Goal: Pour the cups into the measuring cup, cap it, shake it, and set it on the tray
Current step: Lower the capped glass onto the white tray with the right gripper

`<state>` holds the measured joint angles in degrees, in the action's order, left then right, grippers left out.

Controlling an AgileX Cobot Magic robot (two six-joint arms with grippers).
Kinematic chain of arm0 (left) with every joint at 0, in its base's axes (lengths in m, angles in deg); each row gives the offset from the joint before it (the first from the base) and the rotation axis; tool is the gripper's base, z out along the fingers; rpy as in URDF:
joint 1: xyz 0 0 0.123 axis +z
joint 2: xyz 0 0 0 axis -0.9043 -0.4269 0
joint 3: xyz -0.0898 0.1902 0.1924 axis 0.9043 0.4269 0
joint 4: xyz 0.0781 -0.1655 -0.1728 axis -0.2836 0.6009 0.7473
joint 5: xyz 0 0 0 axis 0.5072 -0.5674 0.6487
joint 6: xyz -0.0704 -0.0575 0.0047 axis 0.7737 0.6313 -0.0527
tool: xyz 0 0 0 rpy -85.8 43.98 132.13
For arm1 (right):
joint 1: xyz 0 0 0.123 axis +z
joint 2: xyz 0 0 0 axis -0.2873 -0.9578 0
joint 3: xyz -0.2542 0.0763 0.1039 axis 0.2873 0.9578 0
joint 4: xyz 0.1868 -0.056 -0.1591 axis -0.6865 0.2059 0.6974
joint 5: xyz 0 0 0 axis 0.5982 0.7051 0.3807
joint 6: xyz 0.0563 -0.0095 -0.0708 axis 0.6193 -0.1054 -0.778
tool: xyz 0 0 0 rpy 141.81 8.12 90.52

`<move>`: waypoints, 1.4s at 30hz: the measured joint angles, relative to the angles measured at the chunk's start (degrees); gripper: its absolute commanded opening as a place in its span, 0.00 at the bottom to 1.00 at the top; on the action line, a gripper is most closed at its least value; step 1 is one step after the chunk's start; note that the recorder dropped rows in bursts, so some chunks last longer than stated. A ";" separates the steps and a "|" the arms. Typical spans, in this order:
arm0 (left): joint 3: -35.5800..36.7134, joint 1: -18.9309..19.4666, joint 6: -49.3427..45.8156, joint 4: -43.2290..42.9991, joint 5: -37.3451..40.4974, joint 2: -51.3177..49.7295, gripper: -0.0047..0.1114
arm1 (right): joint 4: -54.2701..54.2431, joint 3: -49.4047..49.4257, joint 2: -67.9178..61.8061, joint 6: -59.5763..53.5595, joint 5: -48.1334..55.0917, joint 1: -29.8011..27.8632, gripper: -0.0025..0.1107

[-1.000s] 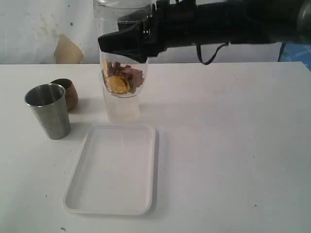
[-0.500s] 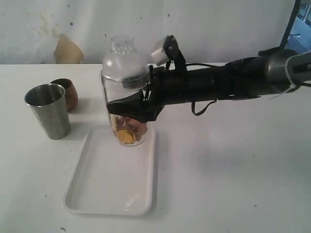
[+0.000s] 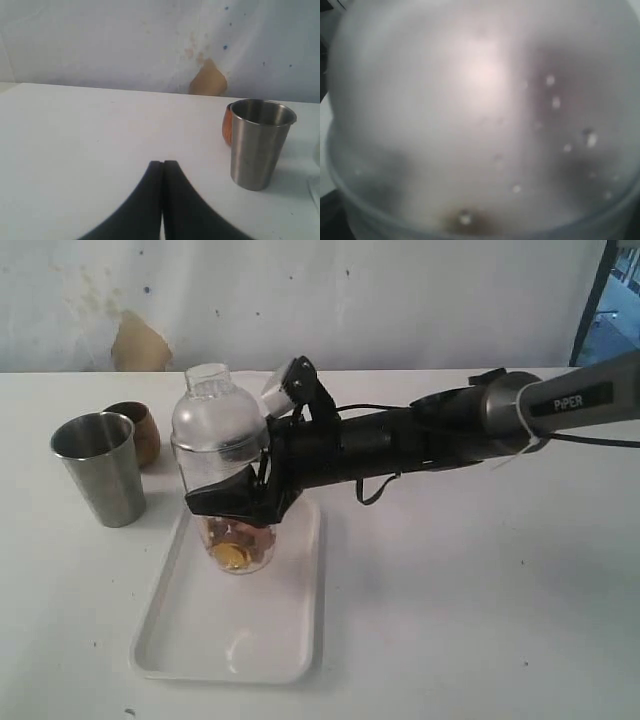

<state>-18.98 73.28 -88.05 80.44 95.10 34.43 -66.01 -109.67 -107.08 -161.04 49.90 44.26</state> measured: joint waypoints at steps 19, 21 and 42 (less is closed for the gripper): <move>0.00 0.00 0.00 0.00 0.00 0.00 0.04 | 7.08 -7.16 -2.87 0.00 -17.33 2.98 0.02; 0.00 0.00 0.00 0.00 0.00 0.00 0.04 | 7.19 -8.05 -3.34 0.00 -17.15 3.54 0.02; 0.00 0.00 0.00 0.00 0.00 0.00 0.04 | -0.13 -11.35 -5.95 0.00 4.61 1.84 0.02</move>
<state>-18.98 73.28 -88.05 80.44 95.10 34.43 -66.14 -121.01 -113.04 -161.04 54.51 46.11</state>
